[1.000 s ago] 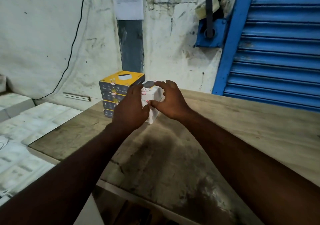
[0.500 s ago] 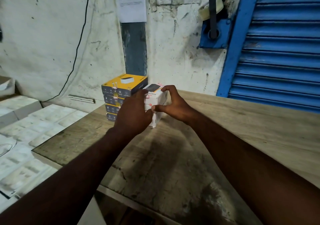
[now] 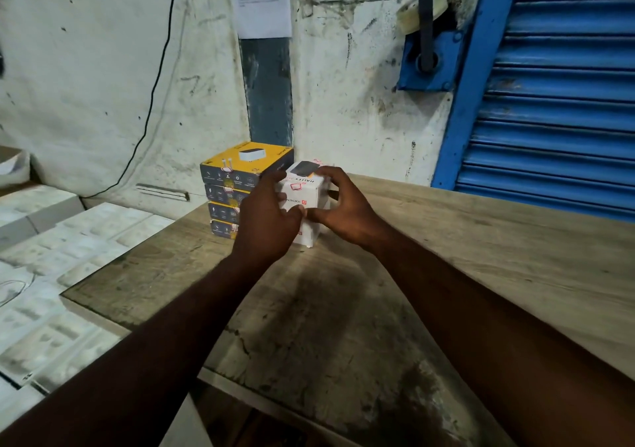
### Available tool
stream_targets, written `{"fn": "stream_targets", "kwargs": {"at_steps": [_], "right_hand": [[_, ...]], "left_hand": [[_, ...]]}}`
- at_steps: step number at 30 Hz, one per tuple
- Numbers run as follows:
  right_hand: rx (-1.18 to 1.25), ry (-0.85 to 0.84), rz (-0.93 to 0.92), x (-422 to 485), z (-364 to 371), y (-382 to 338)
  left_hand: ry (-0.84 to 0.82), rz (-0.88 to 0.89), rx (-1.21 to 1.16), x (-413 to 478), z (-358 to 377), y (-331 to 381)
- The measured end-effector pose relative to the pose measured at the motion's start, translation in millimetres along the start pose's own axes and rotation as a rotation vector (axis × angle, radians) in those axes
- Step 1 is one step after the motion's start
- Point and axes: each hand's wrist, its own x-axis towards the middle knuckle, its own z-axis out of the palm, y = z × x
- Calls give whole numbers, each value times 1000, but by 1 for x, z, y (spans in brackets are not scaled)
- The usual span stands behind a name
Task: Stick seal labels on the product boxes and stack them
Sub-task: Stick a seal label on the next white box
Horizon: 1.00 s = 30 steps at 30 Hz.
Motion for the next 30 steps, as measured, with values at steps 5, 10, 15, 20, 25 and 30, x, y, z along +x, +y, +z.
{"fn": "stream_targets", "kwargs": {"at_steps": [5,10,15,20,25,30], "right_hand": [[-56,133,-28,-3,2,6],[-2,202,-41,-14,0,5],[-36,251,-90,-30,-15,1],[-59,290,-92,-49,-42,-2],[-100,354,-73,-77,-81,4],[-139,396,-17,-115,-129,18]], "left_hand": [[30,1,-100,1,4,0],[62,27,-201,-3,16,4],[89,37,-286,-14,33,10],[69,53,-267,-25,50,24],[37,150,-211,-44,78,49],[-24,108,-286,-64,113,81]]}}
